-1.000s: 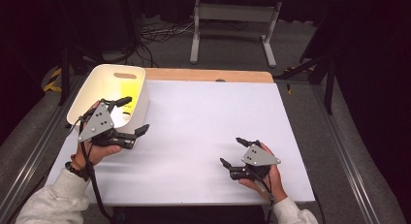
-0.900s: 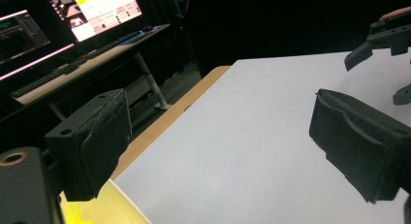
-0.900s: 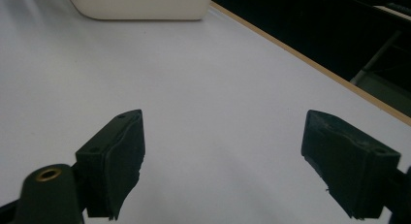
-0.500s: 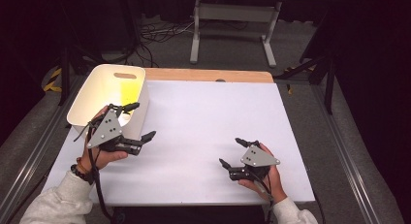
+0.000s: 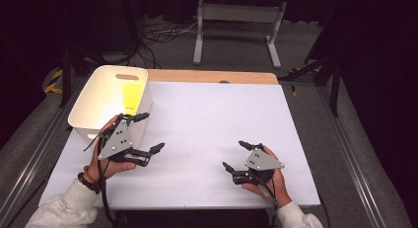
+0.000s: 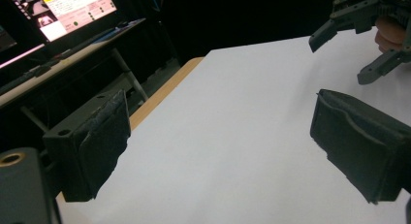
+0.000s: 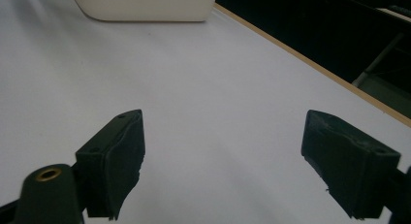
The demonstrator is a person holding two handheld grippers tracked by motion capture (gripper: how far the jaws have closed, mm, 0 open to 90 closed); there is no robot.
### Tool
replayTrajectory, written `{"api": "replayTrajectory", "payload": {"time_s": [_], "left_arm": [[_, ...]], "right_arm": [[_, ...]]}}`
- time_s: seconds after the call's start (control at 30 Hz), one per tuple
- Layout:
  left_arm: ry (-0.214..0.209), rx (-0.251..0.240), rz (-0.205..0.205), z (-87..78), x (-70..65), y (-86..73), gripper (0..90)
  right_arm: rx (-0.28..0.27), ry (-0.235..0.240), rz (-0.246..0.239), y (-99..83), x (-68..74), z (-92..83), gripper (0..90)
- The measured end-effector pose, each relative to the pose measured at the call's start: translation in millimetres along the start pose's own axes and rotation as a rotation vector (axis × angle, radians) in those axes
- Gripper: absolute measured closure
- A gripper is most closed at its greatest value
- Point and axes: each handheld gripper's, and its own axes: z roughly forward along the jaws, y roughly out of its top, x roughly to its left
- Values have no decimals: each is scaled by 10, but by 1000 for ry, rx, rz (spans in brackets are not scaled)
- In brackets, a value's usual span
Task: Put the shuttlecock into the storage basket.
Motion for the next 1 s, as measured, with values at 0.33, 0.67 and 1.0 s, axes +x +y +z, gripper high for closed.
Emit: {"api": "replayTrajectory", "payload": {"time_s": [0.33,0.67,1.0], "left_arm": [[-18,30,18,42,-94,-98,80],[-25,61,12,64,-162,-265,80],[-25,104,26,77,-236,-438,80]], "right_arm": [[2,2,-3,2,14,3,164],[5,4,-5,4,30,10,164],[6,7,-6,7,42,12,163]]}}
